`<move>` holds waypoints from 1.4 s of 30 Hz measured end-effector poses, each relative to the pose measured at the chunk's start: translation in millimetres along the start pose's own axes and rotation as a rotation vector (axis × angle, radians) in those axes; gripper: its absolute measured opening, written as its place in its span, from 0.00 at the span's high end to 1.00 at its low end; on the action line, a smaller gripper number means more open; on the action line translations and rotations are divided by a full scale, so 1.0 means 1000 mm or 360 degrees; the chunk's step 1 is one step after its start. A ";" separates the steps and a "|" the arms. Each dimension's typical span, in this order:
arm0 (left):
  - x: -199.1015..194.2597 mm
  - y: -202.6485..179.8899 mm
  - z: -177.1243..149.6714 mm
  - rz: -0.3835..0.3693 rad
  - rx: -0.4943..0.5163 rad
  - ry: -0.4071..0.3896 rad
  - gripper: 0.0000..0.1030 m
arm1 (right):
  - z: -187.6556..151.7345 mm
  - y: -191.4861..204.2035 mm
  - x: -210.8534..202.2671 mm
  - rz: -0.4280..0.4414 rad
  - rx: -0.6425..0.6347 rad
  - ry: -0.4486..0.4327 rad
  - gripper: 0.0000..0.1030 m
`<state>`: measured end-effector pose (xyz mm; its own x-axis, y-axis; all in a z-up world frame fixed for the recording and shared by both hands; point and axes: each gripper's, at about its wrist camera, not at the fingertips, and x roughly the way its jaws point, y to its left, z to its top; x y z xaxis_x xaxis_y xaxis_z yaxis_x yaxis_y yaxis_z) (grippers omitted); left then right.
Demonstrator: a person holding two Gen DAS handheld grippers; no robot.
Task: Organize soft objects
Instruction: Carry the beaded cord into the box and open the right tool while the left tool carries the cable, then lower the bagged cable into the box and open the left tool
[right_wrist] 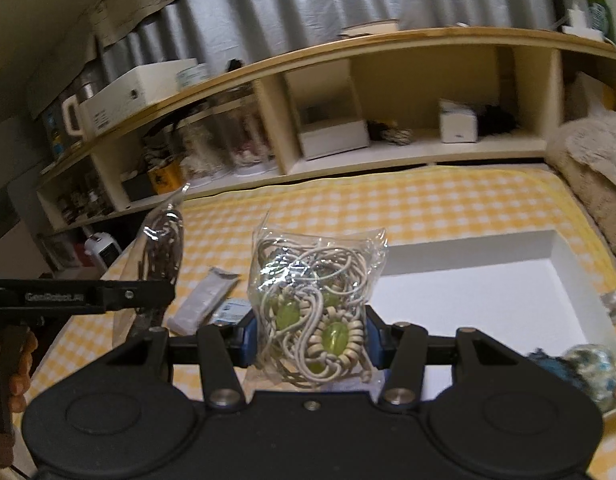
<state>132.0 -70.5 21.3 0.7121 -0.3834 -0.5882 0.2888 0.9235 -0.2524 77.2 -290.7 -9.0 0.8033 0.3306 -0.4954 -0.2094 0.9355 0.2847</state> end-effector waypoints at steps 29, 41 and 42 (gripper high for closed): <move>0.200 -0.047 0.038 -0.0001 -0.0215 0.0175 0.70 | -0.058 -0.113 0.074 -0.0197 0.0262 0.0355 0.50; 0.216 -0.039 0.021 0.0132 -0.0126 0.0241 0.46 | -0.064 -0.115 0.079 -0.0273 0.0202 0.0372 0.48; 0.214 -0.039 0.023 0.0132 -0.0106 0.0233 0.47 | -0.063 -0.114 0.079 -0.0278 0.0206 0.0370 0.46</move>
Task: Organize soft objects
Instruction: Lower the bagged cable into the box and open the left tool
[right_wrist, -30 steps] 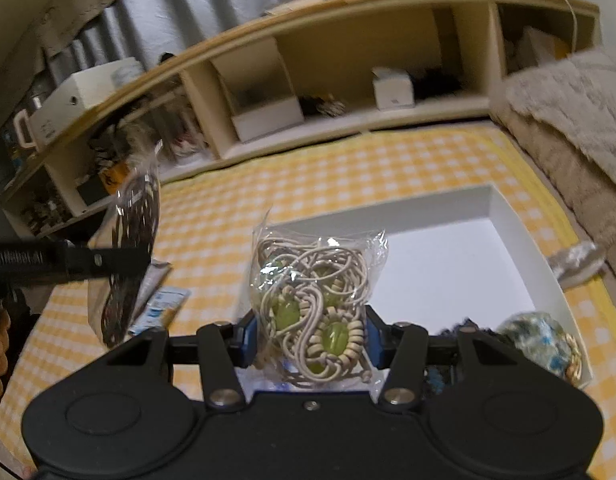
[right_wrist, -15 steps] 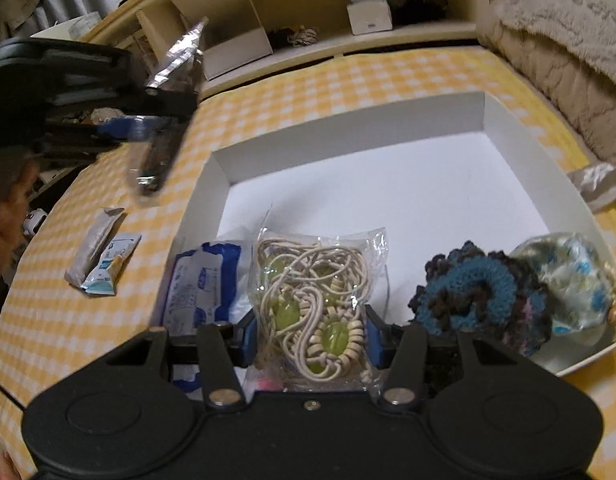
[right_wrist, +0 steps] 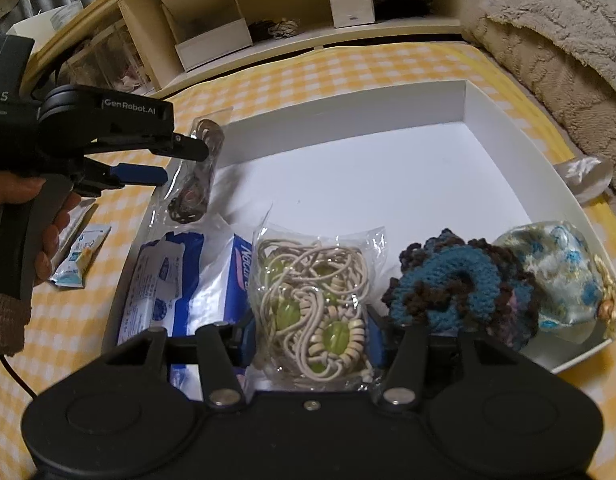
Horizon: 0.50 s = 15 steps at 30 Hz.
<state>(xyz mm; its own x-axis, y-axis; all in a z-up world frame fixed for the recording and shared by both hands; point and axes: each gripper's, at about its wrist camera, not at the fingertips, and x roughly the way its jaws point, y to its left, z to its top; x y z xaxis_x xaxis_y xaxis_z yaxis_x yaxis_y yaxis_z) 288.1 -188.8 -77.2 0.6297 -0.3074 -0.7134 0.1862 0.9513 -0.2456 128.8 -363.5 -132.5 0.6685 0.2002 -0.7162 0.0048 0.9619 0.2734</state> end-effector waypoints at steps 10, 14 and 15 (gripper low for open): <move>-0.014 -0.021 0.012 -0.0150 0.0217 -0.0157 0.88 | 0.006 -0.005 -0.027 0.0037 0.0115 -0.0154 0.47; 0.015 -0.026 0.001 -0.0079 0.0327 0.0009 0.88 | 0.003 -0.005 -0.020 0.0047 0.0106 -0.0108 0.50; 0.021 -0.025 -0.003 -0.0071 0.0343 0.0038 0.88 | 0.003 -0.006 -0.020 0.0052 0.0108 -0.0102 0.51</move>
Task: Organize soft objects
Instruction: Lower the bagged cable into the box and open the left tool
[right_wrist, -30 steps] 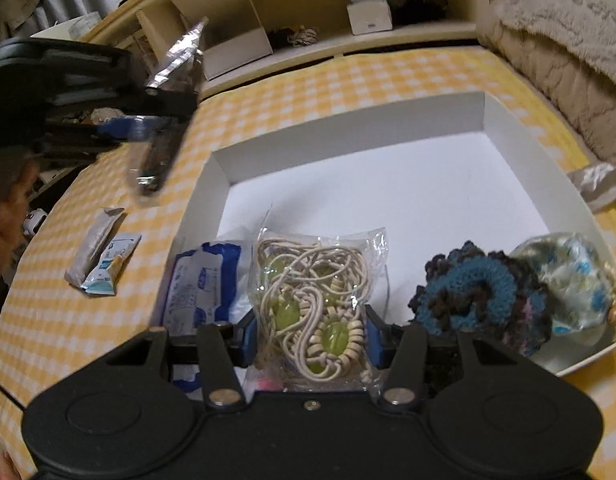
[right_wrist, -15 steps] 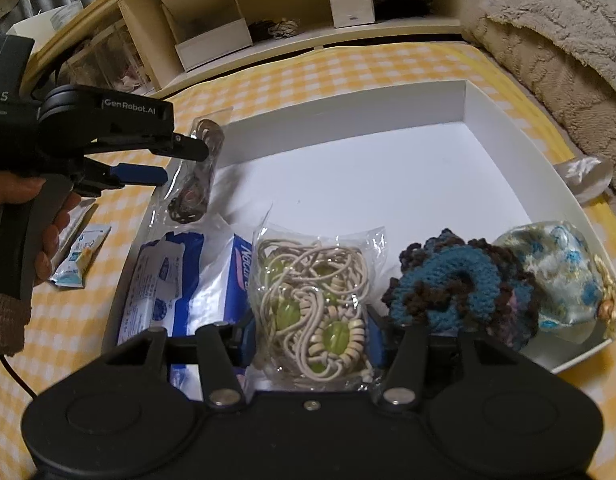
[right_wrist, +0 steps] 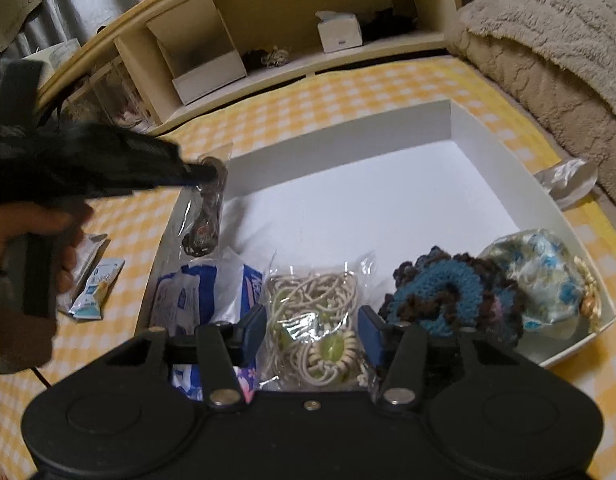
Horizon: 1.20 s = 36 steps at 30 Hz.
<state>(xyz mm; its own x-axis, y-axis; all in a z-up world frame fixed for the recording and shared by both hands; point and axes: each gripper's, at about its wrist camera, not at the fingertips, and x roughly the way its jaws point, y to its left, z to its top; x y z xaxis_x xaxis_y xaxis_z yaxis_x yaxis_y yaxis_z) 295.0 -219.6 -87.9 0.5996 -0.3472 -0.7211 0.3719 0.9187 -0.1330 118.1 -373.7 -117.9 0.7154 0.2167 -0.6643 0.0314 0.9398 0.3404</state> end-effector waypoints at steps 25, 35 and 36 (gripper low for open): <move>-0.008 0.020 -0.022 -0.0074 -0.0119 0.0067 0.90 | -0.007 0.002 0.010 -0.0057 -0.0112 0.0105 0.56; -0.012 0.004 -0.003 0.0042 -0.0056 -0.0154 0.65 | -0.008 0.001 0.009 -0.0050 -0.0090 0.0101 0.55; -0.018 0.003 -0.003 0.0060 -0.0041 -0.0218 0.65 | -0.008 0.001 0.009 -0.0046 -0.0085 0.0099 0.55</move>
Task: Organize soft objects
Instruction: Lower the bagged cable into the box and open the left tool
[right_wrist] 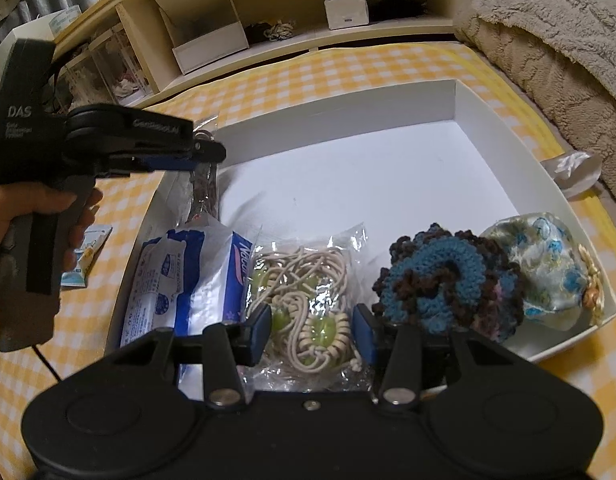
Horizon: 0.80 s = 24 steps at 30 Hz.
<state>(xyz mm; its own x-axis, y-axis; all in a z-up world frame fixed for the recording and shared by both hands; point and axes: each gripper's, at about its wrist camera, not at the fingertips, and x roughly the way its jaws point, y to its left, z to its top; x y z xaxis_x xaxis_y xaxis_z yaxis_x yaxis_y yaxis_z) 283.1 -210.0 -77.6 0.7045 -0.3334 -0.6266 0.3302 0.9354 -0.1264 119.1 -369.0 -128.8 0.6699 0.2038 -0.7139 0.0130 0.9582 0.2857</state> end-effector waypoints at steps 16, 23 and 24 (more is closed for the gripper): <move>0.033 -0.006 -0.010 0.0164 0.0116 0.0279 0.74 | 0.000 -0.004 0.001 0.0053 0.0047 -0.0010 0.53; 0.042 -0.030 -0.010 0.0031 0.0643 0.0225 0.82 | -0.001 -0.006 0.002 0.0074 0.0061 -0.0016 0.53; 0.041 -0.035 -0.009 0.0006 0.0755 0.0211 0.82 | -0.001 -0.007 0.002 0.0078 0.0063 -0.0017 0.53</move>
<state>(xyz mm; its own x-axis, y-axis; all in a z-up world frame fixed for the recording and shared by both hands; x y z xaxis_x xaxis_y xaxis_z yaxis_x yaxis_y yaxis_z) 294.5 -255.7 -105.9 0.6302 -0.2832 -0.7229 0.5994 0.7693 0.2211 119.3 -374.8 -132.4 0.6785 0.2481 -0.6915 0.0093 0.9383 0.3457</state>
